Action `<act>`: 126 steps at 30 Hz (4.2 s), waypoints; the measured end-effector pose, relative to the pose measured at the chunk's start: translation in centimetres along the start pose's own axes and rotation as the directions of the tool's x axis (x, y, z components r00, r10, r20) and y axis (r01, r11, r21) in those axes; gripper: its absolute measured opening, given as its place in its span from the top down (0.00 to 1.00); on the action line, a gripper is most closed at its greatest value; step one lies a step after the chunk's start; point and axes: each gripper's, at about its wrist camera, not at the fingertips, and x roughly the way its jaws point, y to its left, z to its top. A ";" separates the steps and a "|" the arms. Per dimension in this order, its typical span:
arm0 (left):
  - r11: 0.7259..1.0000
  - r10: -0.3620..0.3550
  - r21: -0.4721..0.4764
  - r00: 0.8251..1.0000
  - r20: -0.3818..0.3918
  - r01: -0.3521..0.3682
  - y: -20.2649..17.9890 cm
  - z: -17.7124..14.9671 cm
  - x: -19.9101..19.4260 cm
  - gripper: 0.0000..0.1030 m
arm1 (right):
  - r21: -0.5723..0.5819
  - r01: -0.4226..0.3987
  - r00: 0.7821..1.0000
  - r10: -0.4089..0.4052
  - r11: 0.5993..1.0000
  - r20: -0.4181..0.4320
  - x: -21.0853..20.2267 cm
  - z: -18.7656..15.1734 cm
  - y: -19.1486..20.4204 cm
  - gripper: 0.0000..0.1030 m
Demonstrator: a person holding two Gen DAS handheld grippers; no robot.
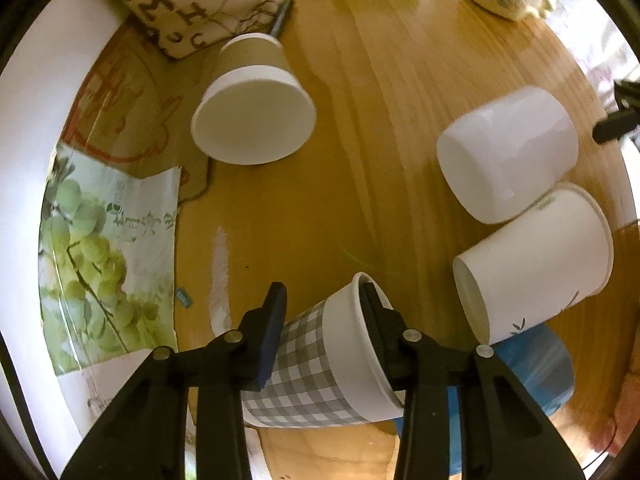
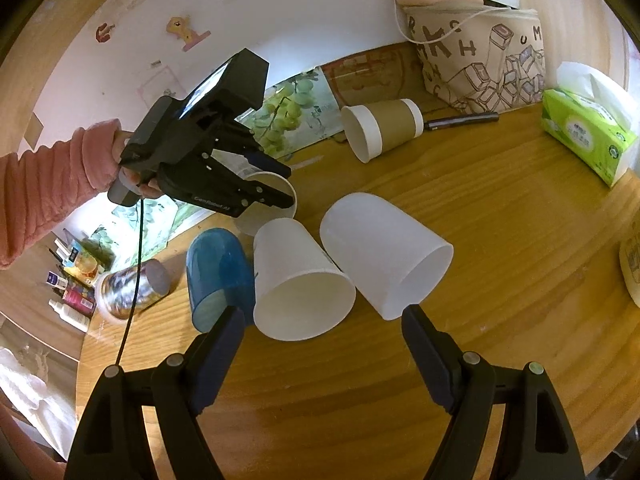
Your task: Flip cup upright
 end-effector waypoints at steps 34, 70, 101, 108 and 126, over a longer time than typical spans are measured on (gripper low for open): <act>0.728 -0.053 -0.679 0.995 0.090 0.100 2.7 -5.7 -5.2 0.78 | -0.121 -0.157 0.987 0.153 0.980 -0.039 -1.9 4.1 -3.2 0.21; -0.155 -0.083 -0.938 0.942 0.326 0.311 -8.5 -14.3 -12.8 0.79 | -0.272 -0.301 0.944 0.245 0.914 -0.222 -2.8 4.5 -2.7 0.21; -0.339 -0.221 -0.886 0.889 0.402 0.316 -18.9 -16.2 -5.2 0.79 | -0.406 -0.370 0.881 0.176 0.836 -0.440 -1.5 0.9 1.8 0.21; -0.313 -0.211 -0.900 0.901 0.379 0.305 -18.6 -16.3 -4.5 0.77 | -0.462 -0.370 0.877 0.138 0.806 -0.461 -1.8 -0.1 2.5 0.21; -0.305 -0.216 -0.909 0.909 0.356 0.283 -17.4 -17.2 -2.4 0.63 | -0.501 -0.374 0.853 0.078 0.781 -0.516 -0.8 -1.5 3.6 0.21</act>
